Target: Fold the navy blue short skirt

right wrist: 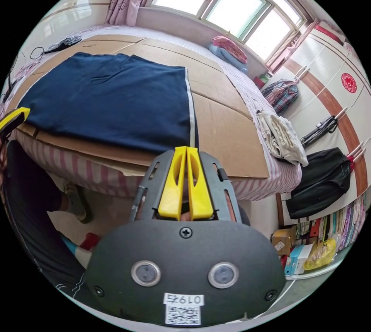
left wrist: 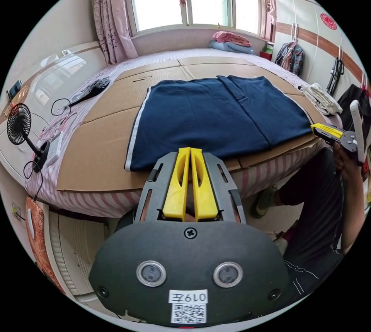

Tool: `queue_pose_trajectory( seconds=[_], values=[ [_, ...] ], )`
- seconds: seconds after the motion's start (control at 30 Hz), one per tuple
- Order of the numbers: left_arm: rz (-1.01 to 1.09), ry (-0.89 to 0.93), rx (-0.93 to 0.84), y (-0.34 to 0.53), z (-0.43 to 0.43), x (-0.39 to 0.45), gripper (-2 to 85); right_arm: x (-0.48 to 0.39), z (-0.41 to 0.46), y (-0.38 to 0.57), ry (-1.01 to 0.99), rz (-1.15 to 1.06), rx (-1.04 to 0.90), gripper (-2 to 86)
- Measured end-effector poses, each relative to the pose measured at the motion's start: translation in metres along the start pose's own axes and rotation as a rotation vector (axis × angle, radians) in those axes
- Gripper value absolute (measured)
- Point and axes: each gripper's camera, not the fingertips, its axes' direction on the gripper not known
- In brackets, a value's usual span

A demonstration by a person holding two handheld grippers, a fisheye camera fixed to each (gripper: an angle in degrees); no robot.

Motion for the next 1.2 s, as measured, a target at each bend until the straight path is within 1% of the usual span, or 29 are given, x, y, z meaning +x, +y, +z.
queue_pose_trajectory(
  seconds=[0.1,0.23,0.3,0.33,0.37,0.5,0.6,0.63,0.73,0.8,0.9,0.93,0.97,1.0,1.07,1.1,1.13,1.17,1.2],
  values=[
    [-0.010,0.016,0.017,0.013,-0.007,-0.008,0.9,-0.012,0.007,0.008,0.025,-0.019,0.023,-0.9],
    [0.003,0.027,0.008,0.028,-0.013,-0.021,1.0,-0.016,0.016,0.018,-0.013,-0.011,0.040,-0.3],
    [-0.012,0.021,0.005,0.038,-0.018,-0.032,0.9,-0.014,0.017,0.024,-0.053,-0.007,0.067,0.9],
    [-0.017,0.018,0.007,0.041,-0.020,-0.035,0.9,-0.013,0.015,0.028,-0.079,-0.012,0.098,3.7],
    [-0.033,0.013,0.021,0.046,-0.025,-0.042,0.9,-0.011,0.013,0.031,-0.091,0.000,0.115,5.5],
    [-0.161,-0.030,0.080,0.068,-0.042,-0.078,0.8,0.001,0.021,0.032,-0.123,0.079,0.119,6.4],
    [-0.259,-0.125,0.007,0.075,-0.031,-0.110,0.7,-0.001,0.044,0.030,-0.142,0.108,0.078,6.0],
    [-0.273,-0.118,-0.010,0.076,-0.028,-0.116,0.7,-0.004,0.054,0.031,-0.175,0.118,0.059,5.4],
    [-0.314,-0.042,-0.047,0.083,-0.013,-0.138,0.8,-0.021,0.066,0.036,-0.179,0.105,0.058,2.7],
    [-0.284,-0.075,-0.117,0.087,0.004,-0.145,0.8,-0.034,0.072,0.038,-0.146,0.079,0.049,1.2],
    [-0.262,-0.064,-0.107,0.096,0.010,-0.156,0.9,-0.059,0.074,0.043,-0.040,0.027,0.063,0.6],
    [-0.263,-0.059,-0.092,0.099,0.008,-0.160,1.0,-0.071,0.067,0.046,0.046,0.026,0.106,0.4],
    [-0.279,-0.056,-0.064,0.105,0.004,-0.169,1.1,-0.088,0.052,0.052,0.086,0.001,0.195,0.2],
    [-0.301,-0.061,-0.031,0.112,-0.001,-0.180,1.2,-0.098,0.043,0.055,0.081,-0.018,0.240,0.1],
    [-0.330,-0.050,-0.011,0.123,-0.003,-0.199,1.5,-0.158,0.012,0.064,-0.043,-0.183,0.375,0.7],
    [-0.348,-0.014,-0.028,0.130,0.003,-0.211,1.8,-0.177,0.005,0.066,-0.068,-0.236,0.401,1.3],
    [-0.357,0.012,-0.040,0.133,0.007,-0.217,2.0,-0.215,-0.007,0.071,-0.106,-0.337,0.458,2.6],
    [-0.367,0.071,-0.060,0.140,0.016,-0.227,2.5,-0.250,-0.019,0.076,-0.155,-0.426,0.516,3.4],
    [-0.382,0.129,-0.066,0.147,0.025,-0.237,3.1,-0.267,-0.024,0.077,-0.184,-0.465,0.541,3.8]
  ],
)
